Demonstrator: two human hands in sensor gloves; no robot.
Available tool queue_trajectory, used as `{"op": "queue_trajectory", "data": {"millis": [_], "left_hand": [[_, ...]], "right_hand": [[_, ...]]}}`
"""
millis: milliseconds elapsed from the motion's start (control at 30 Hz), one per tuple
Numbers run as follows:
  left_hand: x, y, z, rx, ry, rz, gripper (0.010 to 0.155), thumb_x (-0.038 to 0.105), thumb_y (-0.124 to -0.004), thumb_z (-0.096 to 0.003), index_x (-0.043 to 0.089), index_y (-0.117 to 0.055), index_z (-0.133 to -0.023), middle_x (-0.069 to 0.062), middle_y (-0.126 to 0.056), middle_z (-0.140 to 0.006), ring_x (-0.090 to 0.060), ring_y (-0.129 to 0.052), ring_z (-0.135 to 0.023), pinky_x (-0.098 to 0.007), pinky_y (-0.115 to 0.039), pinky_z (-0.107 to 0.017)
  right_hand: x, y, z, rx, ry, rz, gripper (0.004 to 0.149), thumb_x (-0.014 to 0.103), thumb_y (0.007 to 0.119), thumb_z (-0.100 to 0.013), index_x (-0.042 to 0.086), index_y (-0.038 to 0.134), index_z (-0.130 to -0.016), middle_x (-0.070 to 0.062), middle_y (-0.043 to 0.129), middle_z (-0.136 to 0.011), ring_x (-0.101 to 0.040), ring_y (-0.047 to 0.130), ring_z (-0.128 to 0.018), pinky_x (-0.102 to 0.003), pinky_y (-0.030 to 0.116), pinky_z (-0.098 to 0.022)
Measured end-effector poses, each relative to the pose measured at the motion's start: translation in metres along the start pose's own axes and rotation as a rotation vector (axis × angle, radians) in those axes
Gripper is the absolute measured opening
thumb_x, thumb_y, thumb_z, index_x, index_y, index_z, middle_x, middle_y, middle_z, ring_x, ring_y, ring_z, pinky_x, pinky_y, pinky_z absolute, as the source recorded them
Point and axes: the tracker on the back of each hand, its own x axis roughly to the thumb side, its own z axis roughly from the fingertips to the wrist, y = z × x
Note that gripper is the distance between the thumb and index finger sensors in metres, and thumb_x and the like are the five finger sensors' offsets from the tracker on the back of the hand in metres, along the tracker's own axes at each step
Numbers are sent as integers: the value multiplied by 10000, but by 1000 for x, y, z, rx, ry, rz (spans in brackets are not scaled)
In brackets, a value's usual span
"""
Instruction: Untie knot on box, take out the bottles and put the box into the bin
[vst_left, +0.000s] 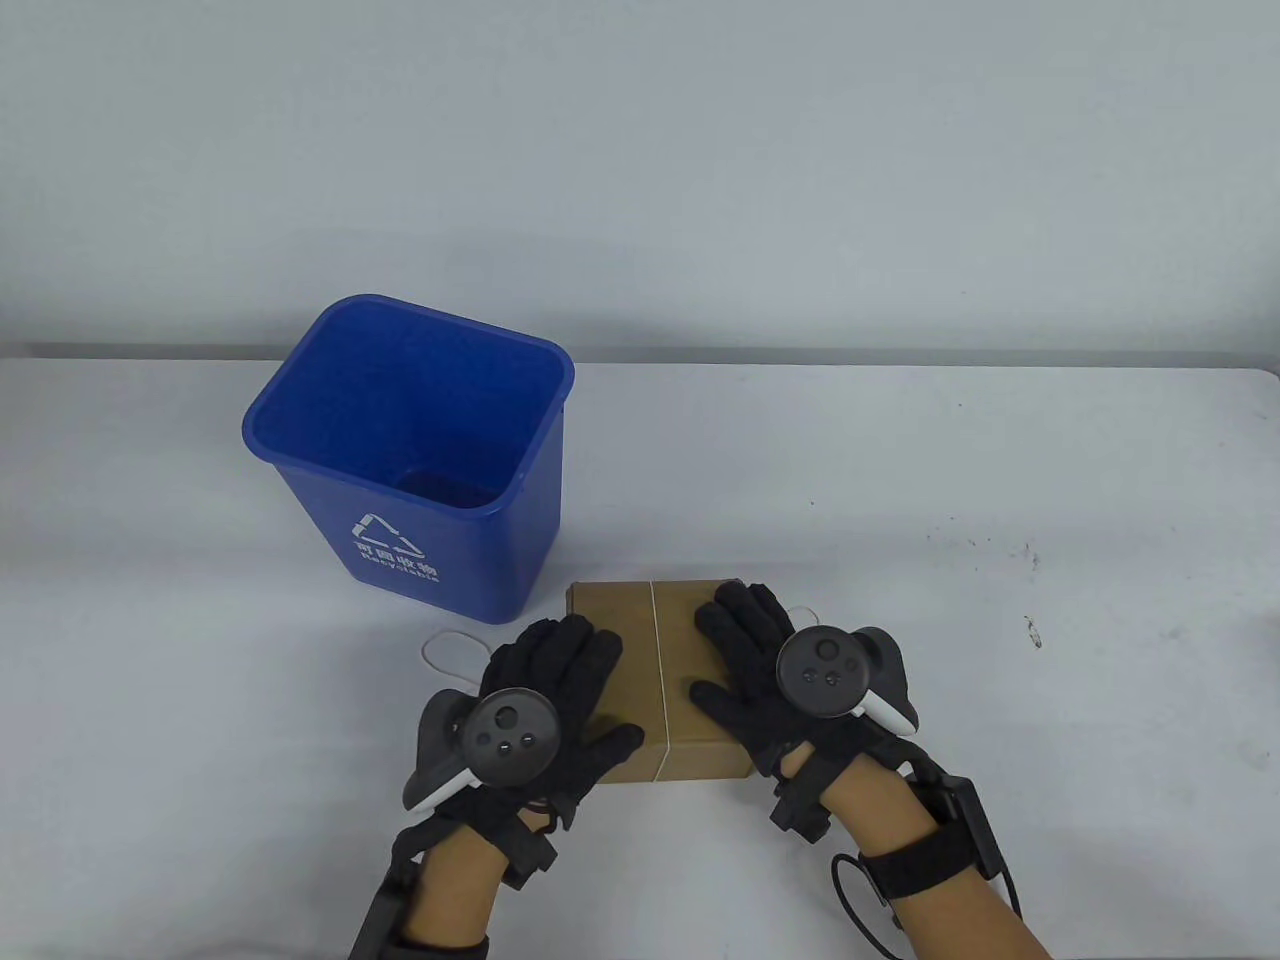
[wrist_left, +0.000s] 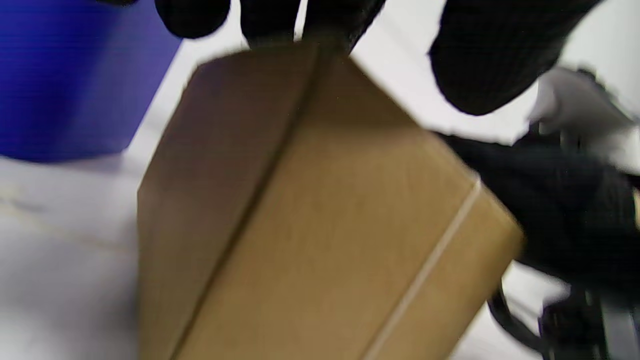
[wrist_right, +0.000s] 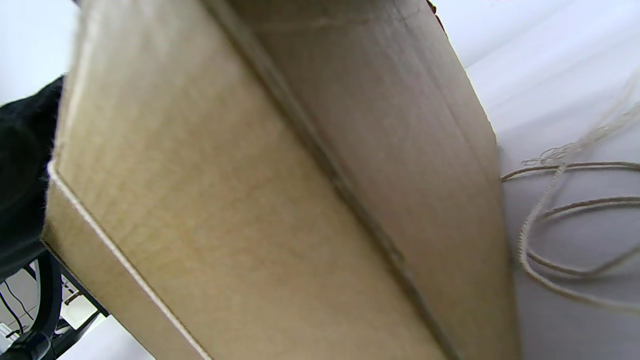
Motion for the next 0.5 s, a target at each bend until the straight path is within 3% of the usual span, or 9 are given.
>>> {"op": "queue_trajectory", "data": {"millis": [67, 133, 267, 400, 500], "left_hand": [[1, -9, -4, -95, 31, -45, 934, 663, -731, -455, 261, -295, -1177, -111, -164, -1208, -615, -267, -1101, -795, -315, -725], [-1, -17, -6, -207, 88, -76, 976, 665, -717, -468, 314, -93, -1132, -59, 27, -1165, -648, -274, -1088, -790, -347, -728], [-2, -18, -6, -178, 88, -64, 981, 656, -733, -465, 326, -77, -1116, -62, 43, -1150, -623, -537, -1033, -733, -526, -709], [0, -19, -5, -182, 92, -80, 991, 647, -747, -461, 339, -64, -1109, -52, 53, -1149, -597, -550, -1026, -714, -525, -716], [-1, -22, -6, -204, 99, -79, 1000, 638, -752, -463, 344, -36, -1095, -49, 75, -1139, -572, -546, -1031, -711, -517, -719]], "right_hand": [[0, 0, 0, 0, 0, 0, 760, 514, 621, -507, 121, 320, -1085, -118, 123, -1130, -537, 141, -1004, -742, 345, -639], [0, 0, 0, -1, 2, 2, 760, 514, 620, -507, 120, 320, -1084, -117, 122, -1130, -539, 140, -1003, -742, 345, -639], [1, 0, 0, -1, 1, 8, 760, 513, 619, -508, 119, 319, -1084, -120, 123, -1130, -541, 142, -1002, -741, 346, -639], [6, -5, 2, 15, 9, 34, 744, 494, 638, -506, 126, 349, -1084, -137, 137, -1129, -554, 157, -994, -741, 349, -633], [24, -13, 10, 55, 18, 154, 698, 477, 651, -510, 147, 430, -1084, -174, 222, -1137, -575, 235, -994, -741, 368, -632]]}}
